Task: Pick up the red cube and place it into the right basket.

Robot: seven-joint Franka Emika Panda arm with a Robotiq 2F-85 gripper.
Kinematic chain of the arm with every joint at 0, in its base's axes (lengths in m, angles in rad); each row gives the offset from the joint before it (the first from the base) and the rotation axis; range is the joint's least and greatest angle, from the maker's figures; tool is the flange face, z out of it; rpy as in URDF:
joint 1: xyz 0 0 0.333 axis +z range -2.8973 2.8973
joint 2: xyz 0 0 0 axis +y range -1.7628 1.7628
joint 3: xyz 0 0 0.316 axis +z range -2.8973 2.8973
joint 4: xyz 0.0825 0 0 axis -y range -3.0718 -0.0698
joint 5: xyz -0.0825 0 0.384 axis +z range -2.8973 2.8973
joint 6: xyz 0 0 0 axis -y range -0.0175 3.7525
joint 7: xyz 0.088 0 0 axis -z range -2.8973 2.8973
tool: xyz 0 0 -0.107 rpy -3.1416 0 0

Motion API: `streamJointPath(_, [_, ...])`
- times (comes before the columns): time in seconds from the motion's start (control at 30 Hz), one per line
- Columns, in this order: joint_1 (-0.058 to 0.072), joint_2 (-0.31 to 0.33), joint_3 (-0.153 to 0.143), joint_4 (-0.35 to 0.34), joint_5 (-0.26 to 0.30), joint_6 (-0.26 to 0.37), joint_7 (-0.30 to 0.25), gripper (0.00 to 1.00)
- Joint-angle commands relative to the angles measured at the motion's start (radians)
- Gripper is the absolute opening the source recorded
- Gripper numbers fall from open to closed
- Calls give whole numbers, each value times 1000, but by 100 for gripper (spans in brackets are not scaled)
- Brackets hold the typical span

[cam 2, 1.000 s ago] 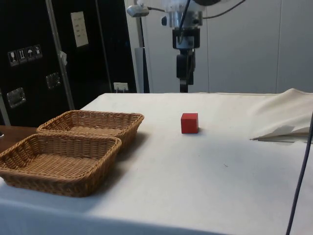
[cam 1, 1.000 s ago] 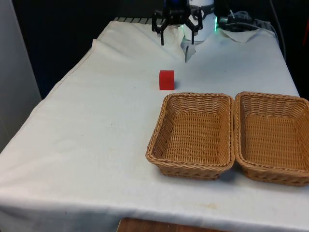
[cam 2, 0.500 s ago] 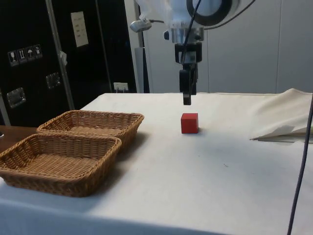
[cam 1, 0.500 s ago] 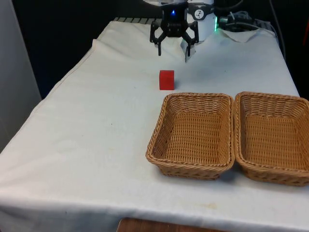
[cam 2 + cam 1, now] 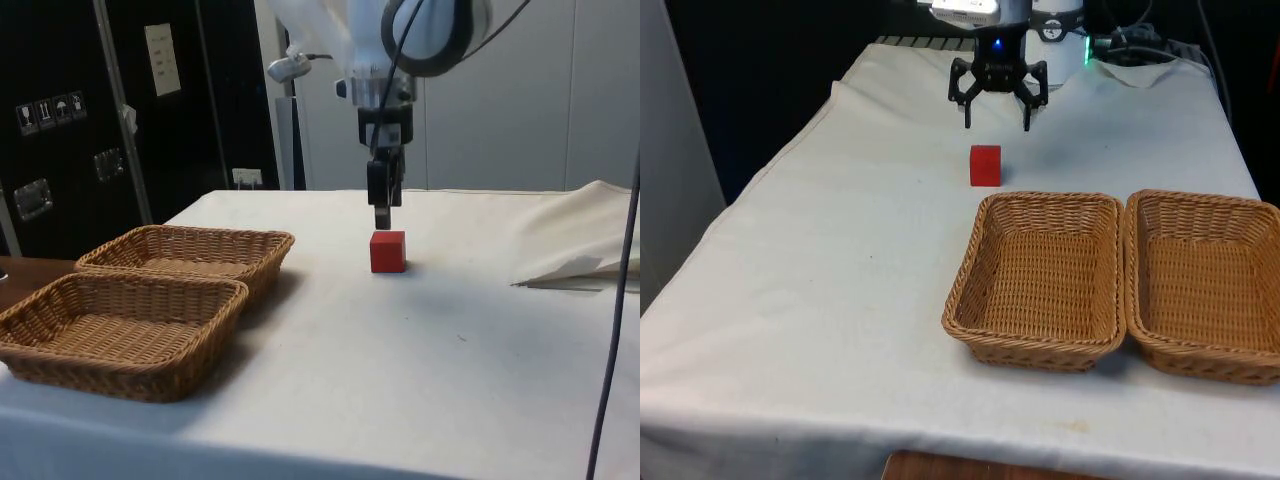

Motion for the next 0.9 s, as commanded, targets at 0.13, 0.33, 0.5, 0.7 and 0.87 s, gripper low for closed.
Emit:
streamJointPath(0.13, [1, 29, 11, -6, 38, 45, -20, 100])
streamJointPath(0.33, [0, 86, 9, 8, 22, 74, -2, 100])
streamJointPath(0.5, [-13, 135, 27, 12, 55, 128, -26, 100])
streamJointPath(0.7, [-19, 175, 30, 23, 58, 154, -24, 100])
streamJointPath(0.87, [-4, 220, 9, 36, 34, 169, -2, 100])
